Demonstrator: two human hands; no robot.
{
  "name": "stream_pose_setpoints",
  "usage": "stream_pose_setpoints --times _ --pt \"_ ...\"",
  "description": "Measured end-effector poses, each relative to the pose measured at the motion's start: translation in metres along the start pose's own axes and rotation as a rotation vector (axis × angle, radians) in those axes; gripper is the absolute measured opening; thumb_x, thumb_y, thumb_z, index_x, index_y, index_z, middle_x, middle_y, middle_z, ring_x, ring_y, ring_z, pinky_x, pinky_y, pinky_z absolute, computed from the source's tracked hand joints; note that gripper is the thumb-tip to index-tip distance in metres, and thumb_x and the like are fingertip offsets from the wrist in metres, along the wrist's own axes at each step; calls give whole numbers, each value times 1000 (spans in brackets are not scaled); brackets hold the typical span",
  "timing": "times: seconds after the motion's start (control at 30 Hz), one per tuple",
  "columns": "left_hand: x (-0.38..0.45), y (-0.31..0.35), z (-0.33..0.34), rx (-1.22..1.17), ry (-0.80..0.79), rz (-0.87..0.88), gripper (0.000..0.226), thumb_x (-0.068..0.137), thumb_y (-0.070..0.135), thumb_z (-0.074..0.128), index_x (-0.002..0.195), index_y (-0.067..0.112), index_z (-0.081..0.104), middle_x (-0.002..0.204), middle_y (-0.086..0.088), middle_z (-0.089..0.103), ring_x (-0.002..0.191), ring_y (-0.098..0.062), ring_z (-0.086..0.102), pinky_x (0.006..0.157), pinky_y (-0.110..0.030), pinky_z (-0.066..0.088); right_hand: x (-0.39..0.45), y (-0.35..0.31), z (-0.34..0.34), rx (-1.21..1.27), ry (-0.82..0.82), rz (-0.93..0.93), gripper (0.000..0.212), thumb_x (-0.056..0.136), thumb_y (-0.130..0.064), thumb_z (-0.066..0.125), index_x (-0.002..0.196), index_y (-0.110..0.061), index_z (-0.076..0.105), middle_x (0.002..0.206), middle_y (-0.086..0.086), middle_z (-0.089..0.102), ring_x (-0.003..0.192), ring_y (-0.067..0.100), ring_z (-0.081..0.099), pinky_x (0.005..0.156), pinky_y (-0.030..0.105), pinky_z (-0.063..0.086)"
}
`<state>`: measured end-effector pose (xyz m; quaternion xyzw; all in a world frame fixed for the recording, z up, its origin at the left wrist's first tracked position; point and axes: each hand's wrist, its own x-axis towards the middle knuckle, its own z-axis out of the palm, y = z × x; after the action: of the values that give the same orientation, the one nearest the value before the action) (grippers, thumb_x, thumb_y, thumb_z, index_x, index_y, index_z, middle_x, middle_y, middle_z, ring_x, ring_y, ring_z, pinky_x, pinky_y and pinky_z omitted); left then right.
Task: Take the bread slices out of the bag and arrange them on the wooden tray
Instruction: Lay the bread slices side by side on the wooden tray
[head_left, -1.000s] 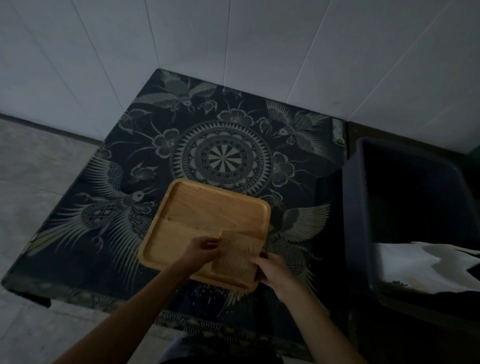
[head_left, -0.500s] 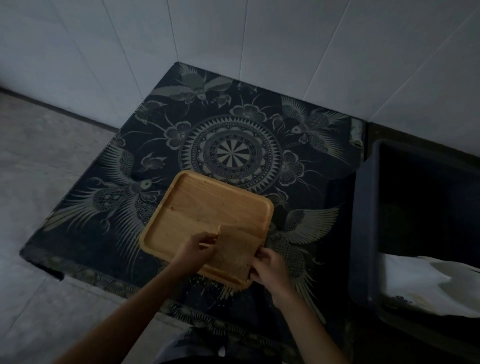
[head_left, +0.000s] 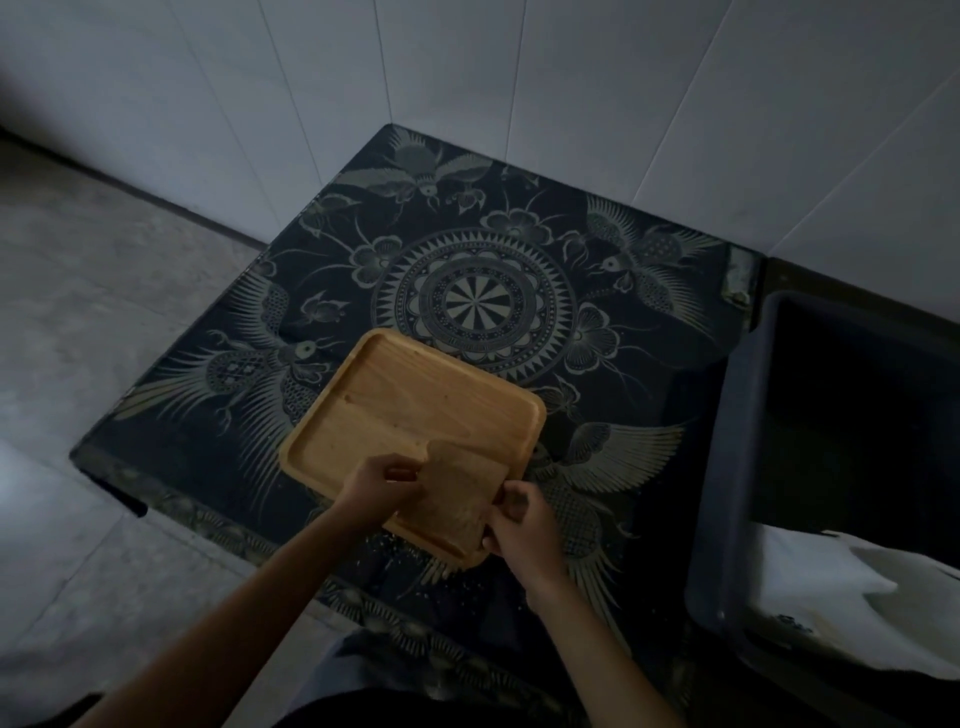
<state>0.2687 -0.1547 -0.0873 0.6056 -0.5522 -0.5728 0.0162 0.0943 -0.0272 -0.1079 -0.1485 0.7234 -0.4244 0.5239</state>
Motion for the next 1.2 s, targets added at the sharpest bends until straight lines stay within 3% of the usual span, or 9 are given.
stream_pose_setpoints --times 0.17,0.3,0.43,0.5,0.63,0.87,1.03,1.1,1.2 --pt "0 0 -4 -141 -25 -86 22 93 8 69 113 0 69 106 -17 70 88 -23 63 75 -33 53 -2 -8 0 50 31 27 26 92 -29 76 109 -33 57 104 2 71 82 19 73 62 28 61" --pt "6 2 -11 -226 -92 -123 25 91 10 72 113 0 67 92 -12 67 76 -19 63 58 -22 55 -2 -14 8 94 38 67 29 91 -28 77 116 -25 62 109 1 71 89 22 74 67 30 62" --pt "16 3 -22 -263 -211 -176 19 91 18 73 107 9 71 98 -10 68 83 -20 62 68 -29 50 -4 -23 17 124 63 102 24 89 -30 79 111 -25 70 106 2 76 88 22 76 64 28 61" --pt "21 2 -28 -299 -275 -188 15 90 18 73 103 10 75 95 -8 69 82 -20 61 69 -31 49 -6 -28 23 139 86 118 22 87 -31 80 108 -27 74 97 1 80 76 17 76 56 24 58" --pt "31 5 -47 -275 -328 -144 20 91 17 72 110 12 75 100 -8 73 86 -19 66 70 -28 51 -6 -35 38 164 128 134 20 85 -30 82 103 -29 75 78 -2 80 55 13 70 50 23 56" --pt "56 13 -98 -122 -332 -10 24 93 12 66 116 19 69 100 -11 71 79 -18 66 70 -29 53 6 -52 89 192 202 153 19 83 -32 84 99 -29 74 82 -5 80 63 12 76 51 22 57" --pt "77 4 -137 -11 -316 77 21 89 9 72 92 30 69 86 0 73 67 -9 67 61 -22 54 14 -57 126 152 170 159 23 83 -41 82 100 -29 73 81 -6 80 64 12 75 54 23 57" --pt "85 -2 -149 72 -293 105 18 89 9 72 101 22 72 88 0 75 69 -9 69 62 -21 56 18 -57 141 120 158 155 29 87 -42 79 111 -29 68 96 -4 78 76 12 75 64 28 62" --pt "94 -14 -164 160 -243 137 28 89 8 72 116 9 71 86 0 75 68 -10 69 60 -21 57 25 -54 164 67 137 149 37 92 -45 73 124 -31 60 114 -6 71 100 15 70 92 41 61"
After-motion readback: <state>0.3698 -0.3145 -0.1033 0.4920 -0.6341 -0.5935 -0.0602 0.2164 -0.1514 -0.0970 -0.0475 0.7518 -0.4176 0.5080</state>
